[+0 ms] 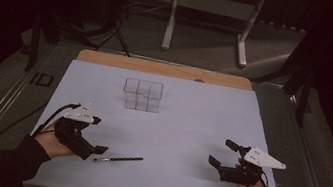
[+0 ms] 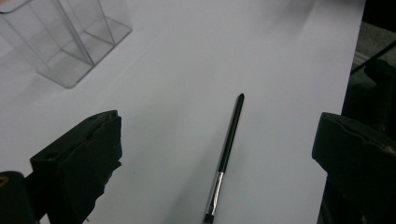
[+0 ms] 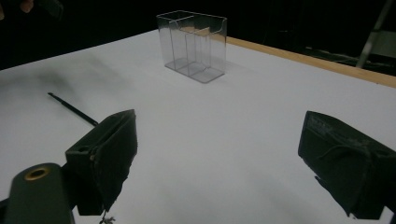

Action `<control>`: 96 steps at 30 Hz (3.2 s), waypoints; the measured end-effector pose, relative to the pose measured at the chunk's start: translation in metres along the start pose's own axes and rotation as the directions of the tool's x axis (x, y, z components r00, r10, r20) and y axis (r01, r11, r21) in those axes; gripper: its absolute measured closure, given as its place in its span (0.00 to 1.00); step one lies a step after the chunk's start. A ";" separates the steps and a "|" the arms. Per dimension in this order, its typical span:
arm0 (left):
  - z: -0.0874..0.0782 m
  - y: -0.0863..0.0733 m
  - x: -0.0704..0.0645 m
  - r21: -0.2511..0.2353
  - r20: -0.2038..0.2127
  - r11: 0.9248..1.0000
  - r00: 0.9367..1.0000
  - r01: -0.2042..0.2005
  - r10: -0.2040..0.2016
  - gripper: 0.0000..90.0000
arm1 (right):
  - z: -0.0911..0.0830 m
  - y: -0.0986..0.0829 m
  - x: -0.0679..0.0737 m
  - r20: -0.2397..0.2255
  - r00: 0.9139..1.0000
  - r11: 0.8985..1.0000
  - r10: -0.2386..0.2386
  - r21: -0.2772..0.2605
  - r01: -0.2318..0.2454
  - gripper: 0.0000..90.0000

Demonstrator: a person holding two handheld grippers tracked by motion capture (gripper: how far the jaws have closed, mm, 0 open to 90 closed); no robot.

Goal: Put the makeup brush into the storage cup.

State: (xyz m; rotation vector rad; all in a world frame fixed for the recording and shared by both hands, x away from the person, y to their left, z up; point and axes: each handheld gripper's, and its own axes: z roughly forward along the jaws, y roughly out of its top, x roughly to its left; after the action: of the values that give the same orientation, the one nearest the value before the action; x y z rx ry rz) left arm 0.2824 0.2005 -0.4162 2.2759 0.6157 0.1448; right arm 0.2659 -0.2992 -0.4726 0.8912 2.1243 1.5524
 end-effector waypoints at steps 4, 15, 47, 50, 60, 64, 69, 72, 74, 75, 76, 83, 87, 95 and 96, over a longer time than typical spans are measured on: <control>0.006 0.004 -0.002 0.067 0.009 0.998 1.000 -0.021 0.021 0.05 | 0.000 0.000 0.000 -0.003 1.000 1.000 0.001 -0.001 -0.001 0.13; 0.018 0.013 -0.006 0.209 0.030 0.976 0.998 -0.064 0.059 0.06 | 0.000 0.000 0.000 -0.004 1.000 1.000 0.003 0.003 -0.003 0.13; 0.057 0.001 -0.012 0.412 0.087 0.902 0.991 -0.130 0.103 0.45 | 0.001 -0.001 0.000 -0.005 1.000 1.000 0.001 0.007 -0.001 0.13; 0.058 0.000 -0.012 0.412 0.098 0.900 0.989 -0.144 0.113 0.52 | 0.001 -0.001 0.000 -0.004 1.000 1.000 0.002 0.007 -0.002 0.13; 0.069 -0.003 -0.011 0.459 0.105 0.874 0.987 -0.158 0.123 0.67 | 0.001 -0.001 0.000 -0.007 1.000 1.000 0.004 0.006 -0.004 0.13; 0.073 -0.003 -0.012 0.481 0.105 0.857 0.983 -0.184 0.152 0.70 | 0.001 -0.001 -0.001 -0.009 1.000 1.000 0.008 0.006 -0.008 0.13; 0.078 -0.002 -0.014 0.504 0.085 0.843 0.982 -0.190 0.170 0.70 | 0.001 -0.001 -0.001 -0.011 1.000 1.000 0.010 0.005 -0.010 0.13; 0.081 -0.002 -0.014 0.505 0.078 0.843 0.983 -0.185 0.169 0.66 | 0.001 -0.001 -0.001 -0.012 1.000 1.000 0.011 0.005 -0.011 0.13; 0.082 -0.004 -0.013 0.512 0.083 0.837 0.981 -0.191 0.173 0.68 | 0.001 -0.001 -0.001 -0.013 1.000 1.000 0.010 0.005 -0.010 0.13; 0.083 -0.005 -0.012 0.514 0.094 0.835 0.981 -0.195 0.171 0.72 | 0.001 -0.001 -0.001 -0.013 1.000 1.000 0.011 0.005 -0.010 0.13; 0.084 -0.005 -0.011 0.513 0.102 0.836 0.981 -0.196 0.167 0.74 | 0.001 -0.001 -0.001 -0.014 1.000 1.000 0.012 0.005 -0.012 0.13; 0.089 -0.009 -0.009 0.533 0.107 0.818 0.976 -0.218 0.190 0.76 | 0.001 -0.001 0.000 -0.015 1.000 1.000 0.013 0.007 -0.013 0.13; 0.091 -0.010 -0.009 0.535 0.109 0.814 0.974 -0.226 0.199 0.77 | 0.001 -0.001 -0.001 -0.014 1.000 1.000 0.014 0.008 -0.014 0.13; 0.091 -0.011 -0.010 0.521 0.121 0.816 0.967 -0.252 0.222 0.80 | 0.001 -0.001 -0.001 -0.015 1.000 1.000 0.014 0.008 -0.014 0.13; 0.091 -0.011 -0.010 0.521 0.120 0.816 0.968 -0.252 0.222 0.80 | 0.001 -0.001 -0.001 -0.015 1.000 1.000 0.014 0.008 -0.014 0.13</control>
State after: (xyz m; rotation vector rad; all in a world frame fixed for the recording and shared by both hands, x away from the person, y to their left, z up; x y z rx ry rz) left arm 0.2952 0.1428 -0.4872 2.8893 0.3645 0.0310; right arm 0.2671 -0.2989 -0.4741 0.9018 2.1407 1.5641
